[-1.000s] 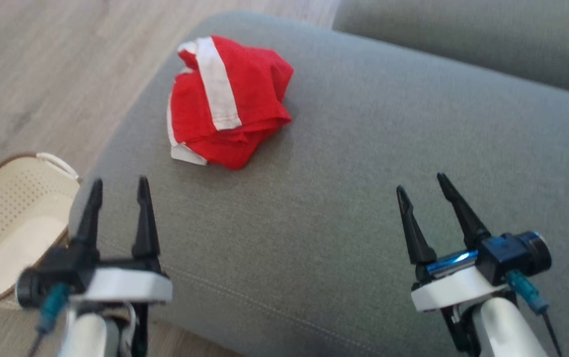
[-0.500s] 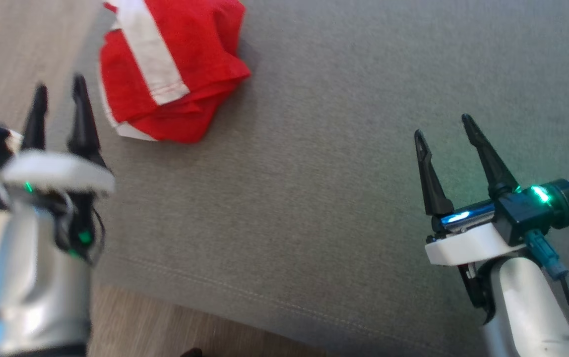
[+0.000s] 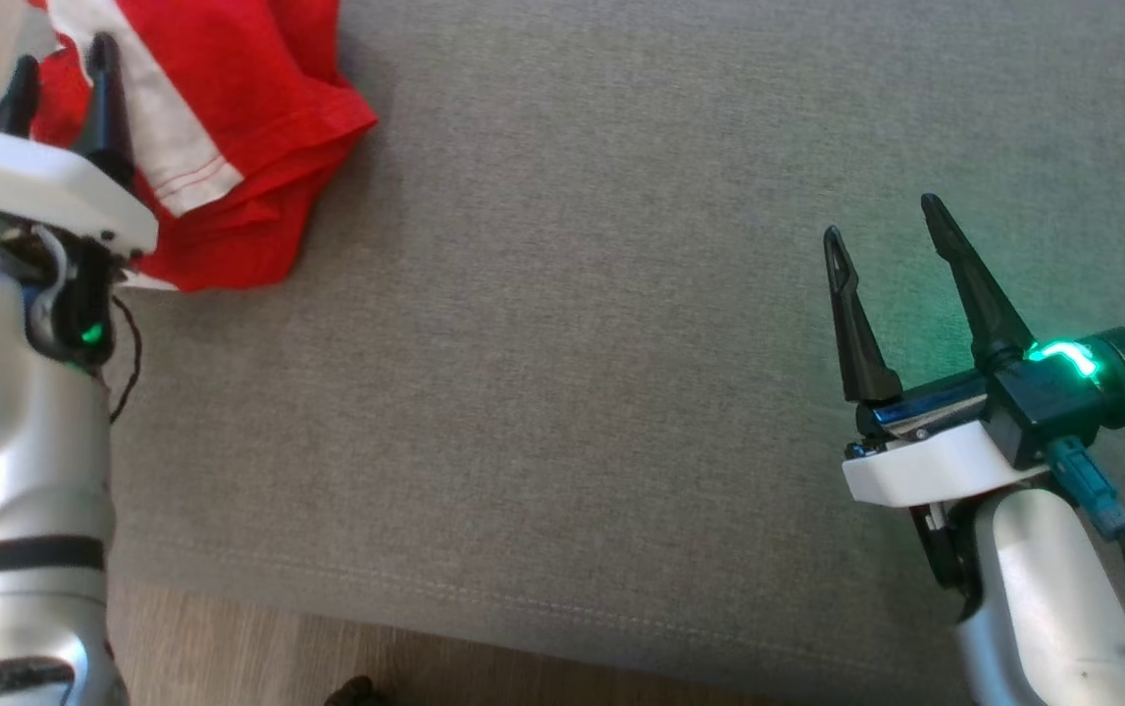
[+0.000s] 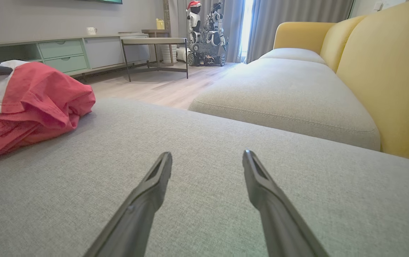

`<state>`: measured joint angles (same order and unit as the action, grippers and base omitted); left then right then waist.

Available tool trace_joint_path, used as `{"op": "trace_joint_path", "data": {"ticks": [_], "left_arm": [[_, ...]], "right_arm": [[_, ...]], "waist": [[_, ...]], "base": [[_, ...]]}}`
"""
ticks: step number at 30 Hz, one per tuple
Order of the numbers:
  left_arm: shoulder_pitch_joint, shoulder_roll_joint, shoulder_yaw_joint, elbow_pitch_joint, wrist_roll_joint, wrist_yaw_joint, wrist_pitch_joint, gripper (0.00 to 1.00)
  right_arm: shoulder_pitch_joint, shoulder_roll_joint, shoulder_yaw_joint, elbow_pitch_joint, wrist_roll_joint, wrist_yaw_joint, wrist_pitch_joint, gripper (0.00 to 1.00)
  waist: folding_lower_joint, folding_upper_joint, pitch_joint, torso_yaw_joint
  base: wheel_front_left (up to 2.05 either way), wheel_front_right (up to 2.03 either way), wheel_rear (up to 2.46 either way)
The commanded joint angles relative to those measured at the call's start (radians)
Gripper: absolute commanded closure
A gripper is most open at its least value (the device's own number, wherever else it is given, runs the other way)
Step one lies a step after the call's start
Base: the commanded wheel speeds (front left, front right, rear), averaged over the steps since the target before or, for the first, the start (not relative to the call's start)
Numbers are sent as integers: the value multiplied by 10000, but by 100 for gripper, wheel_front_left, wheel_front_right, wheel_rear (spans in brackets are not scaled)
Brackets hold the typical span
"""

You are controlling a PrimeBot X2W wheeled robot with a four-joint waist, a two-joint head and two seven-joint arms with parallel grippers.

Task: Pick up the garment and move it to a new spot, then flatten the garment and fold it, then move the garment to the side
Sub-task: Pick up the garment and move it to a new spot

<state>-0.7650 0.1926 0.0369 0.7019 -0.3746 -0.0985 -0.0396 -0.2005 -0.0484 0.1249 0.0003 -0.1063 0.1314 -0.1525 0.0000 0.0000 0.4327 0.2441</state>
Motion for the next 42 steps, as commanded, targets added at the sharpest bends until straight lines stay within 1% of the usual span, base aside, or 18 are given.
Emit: {"op": "trace_joint_path", "data": {"ticks": [1,5,6,7,11,17,20,23,27,31,32,33,39,42], "left_arm": [[-423,655,218,-181,-49,-40,10,0],[-663,740,128,228,-106,-95,2,0],[-708,757,118,327,-131,-106,-3,57],[-747,779,124,407,-148,-111,-63,100],[-865,831,159,587,-191,-119,-480,100],[-901,794,323,287,-323,-56,-1331,100],[-888,872,546,-96,-473,41,-1568,100],[-750,937,626,-933,-538,79,-1693,100],[-503,894,549,-2077,-623,61,-1511,100],[-115,745,434,-3413,-785,99,-1010,100],[-115,745,434,-3413,-785,99,-1010,100],[-3,698,400,-3762,-842,117,-838,100],[663,453,46,-5851,-838,395,-47,100],[900,200,-233,-6641,-859,511,257,100]], "right_arm": [[-211,-18,295,-364,59,-7,-61,0],[-269,-18,313,-317,123,-7,-131,0],[-274,-18,320,-299,139,-7,-150,0],[-276,-18,333,-273,157,-7,-172,0],[-283,-18,370,-120,266,-7,-277,0],[-224,-18,410,236,527,-7,-445,0],[-187,-18,489,451,748,-7,-550,0],[-111,-18,505,727,1042,-7,-725,0],[20,-18,499,979,1307,-7,-875,0],[124,-18,505,1173,1529,-7,-983,0],[124,-18,505,1173,1529,-7,-983,0],[137,-18,513,1193,1586,-7,-1002,0],[224,-18,572,1222,1803,-7,-1066,0],[234,-18,590,1236,1877,-7,-1080,0]], "waist": [[0,0,78,-108],[0,0,132,-256],[0,0,133,-285],[0,0,121,-318],[0,0,4,-420],[0,0,-540,-493],[0,0,-944,-569],[0,0,-1527,-704],[0,0,-2079,-886],[0,0,-2547,-1159],[0,0,-2547,-1159],[0,0,-2629,-1242],[0,0,-2837,-1743],[0,0,-2841,-1985]], "base": [[0,0,0],[0,0,0],[0,0,0],[0,0,0],[0,0,0],[0,0,0],[0,0,0],[0,0,0],[0,0,0],[0,0,0],[0,0,0],[0,0,0],[0,0,0],[0,0,0]]}}
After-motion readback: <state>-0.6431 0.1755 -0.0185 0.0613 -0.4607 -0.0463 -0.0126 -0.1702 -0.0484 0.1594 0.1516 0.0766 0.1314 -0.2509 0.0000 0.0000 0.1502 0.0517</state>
